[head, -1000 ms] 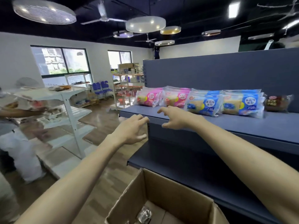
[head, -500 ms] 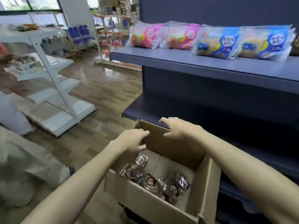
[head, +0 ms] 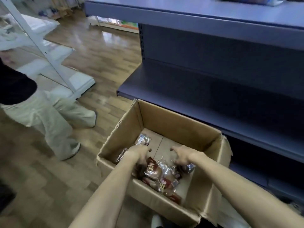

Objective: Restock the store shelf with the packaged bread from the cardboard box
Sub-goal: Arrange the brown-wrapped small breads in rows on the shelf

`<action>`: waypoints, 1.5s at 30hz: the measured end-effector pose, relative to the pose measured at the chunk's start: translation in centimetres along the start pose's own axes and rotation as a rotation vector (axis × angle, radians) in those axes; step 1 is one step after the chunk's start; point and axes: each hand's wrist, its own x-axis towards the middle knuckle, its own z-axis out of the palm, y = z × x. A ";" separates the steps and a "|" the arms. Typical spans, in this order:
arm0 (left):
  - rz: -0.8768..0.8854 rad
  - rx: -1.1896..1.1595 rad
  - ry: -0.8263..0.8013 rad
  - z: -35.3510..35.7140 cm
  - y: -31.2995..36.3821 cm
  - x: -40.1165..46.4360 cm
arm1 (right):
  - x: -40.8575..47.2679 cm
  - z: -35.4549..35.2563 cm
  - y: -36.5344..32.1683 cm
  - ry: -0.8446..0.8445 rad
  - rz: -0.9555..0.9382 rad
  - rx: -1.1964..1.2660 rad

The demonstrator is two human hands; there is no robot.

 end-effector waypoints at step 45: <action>0.306 0.435 0.803 -6.9 0.1 -3.9 | -4.7 -3.4 -2.9 0.651 -0.200 0.177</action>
